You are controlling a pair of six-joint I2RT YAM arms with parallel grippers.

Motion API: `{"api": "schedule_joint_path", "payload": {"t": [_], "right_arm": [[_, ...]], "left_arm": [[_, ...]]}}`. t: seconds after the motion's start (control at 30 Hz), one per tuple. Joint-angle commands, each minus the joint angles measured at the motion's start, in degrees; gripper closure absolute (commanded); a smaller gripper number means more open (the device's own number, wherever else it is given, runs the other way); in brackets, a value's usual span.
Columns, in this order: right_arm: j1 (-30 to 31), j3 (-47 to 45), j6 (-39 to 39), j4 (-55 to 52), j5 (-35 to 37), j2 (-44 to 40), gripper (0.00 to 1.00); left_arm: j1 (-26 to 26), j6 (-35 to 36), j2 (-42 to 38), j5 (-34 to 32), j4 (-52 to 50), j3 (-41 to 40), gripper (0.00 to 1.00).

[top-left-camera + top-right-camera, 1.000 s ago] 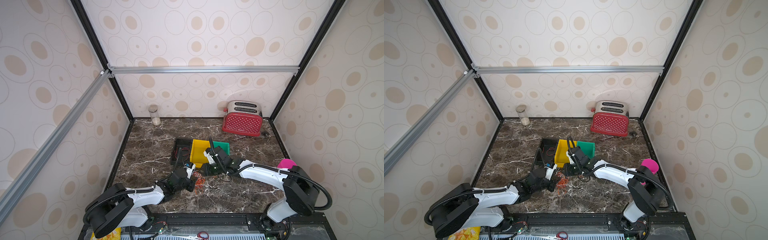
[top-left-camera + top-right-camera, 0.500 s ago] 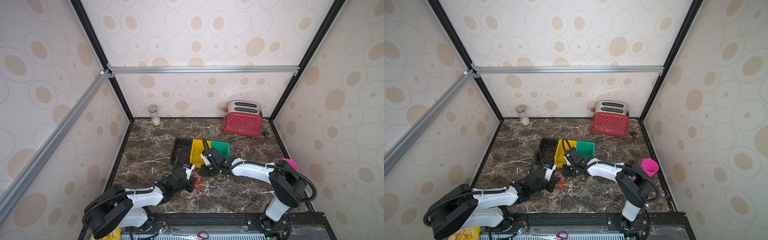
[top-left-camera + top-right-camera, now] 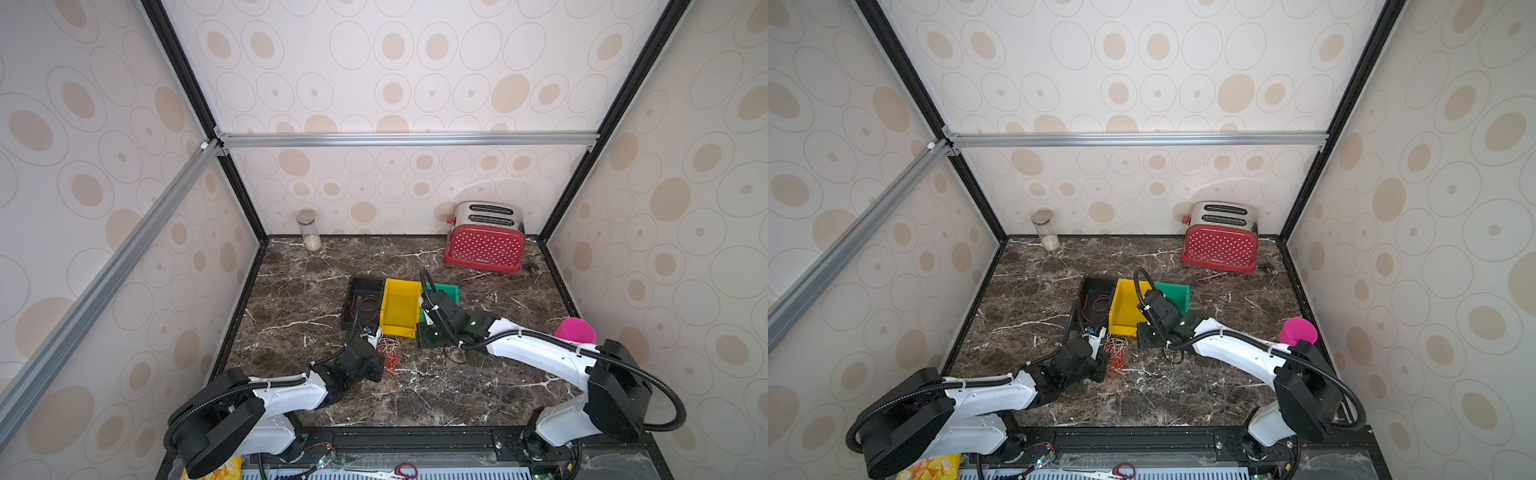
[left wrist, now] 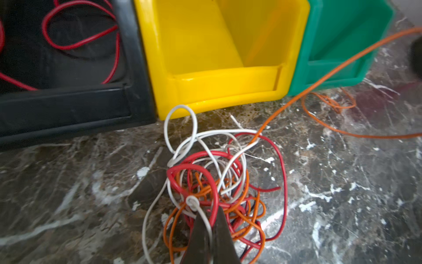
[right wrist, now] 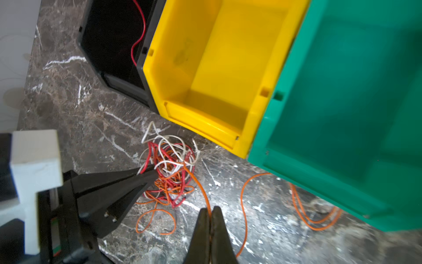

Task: Untangle and sort cables by color
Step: Untie the cable.

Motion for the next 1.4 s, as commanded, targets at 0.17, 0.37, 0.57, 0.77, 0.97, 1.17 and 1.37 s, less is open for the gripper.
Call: {"api": "schedule_joint_path", "payload": {"t": [0.17,0.37,0.57,0.77,0.97,1.17,1.37], "right_arm": [[-3.9,-3.3,0.5,-10.2,9.9,-8.1,1.0],[-8.7,-6.2,1.9,-14.0,13.3,-14.7,1.0],[-14.1,-8.0,2.1,-17.9,15.9,-22.2,1.0],[-18.5,-8.1,0.7,-20.3,16.1,-26.5,1.0],[-23.5,-7.8,0.1,-21.6,13.9,-28.8,1.0],[-27.2,-7.7,-0.2,-22.9,14.2,-30.7,1.0],[-28.8,-7.1,-0.1,-22.5,13.4,-31.2,1.0]], "left_arm": [[1.2,-3.1,0.1,-5.8,-7.3,1.8,0.96],[2.2,-4.5,-0.4,-7.0,-9.5,1.7,0.96],[3.6,-4.9,-1.1,-7.9,-11.8,1.7,0.97],[5.2,-4.9,-2.5,-7.5,-12.7,0.9,0.96],[6.8,-6.7,-3.5,-8.1,-14.4,0.3,0.99],[8.3,-9.0,-5.8,-9.3,-16.0,-0.9,1.0],[9.9,-10.9,-8.0,-10.2,-18.0,-1.4,1.0]]}}
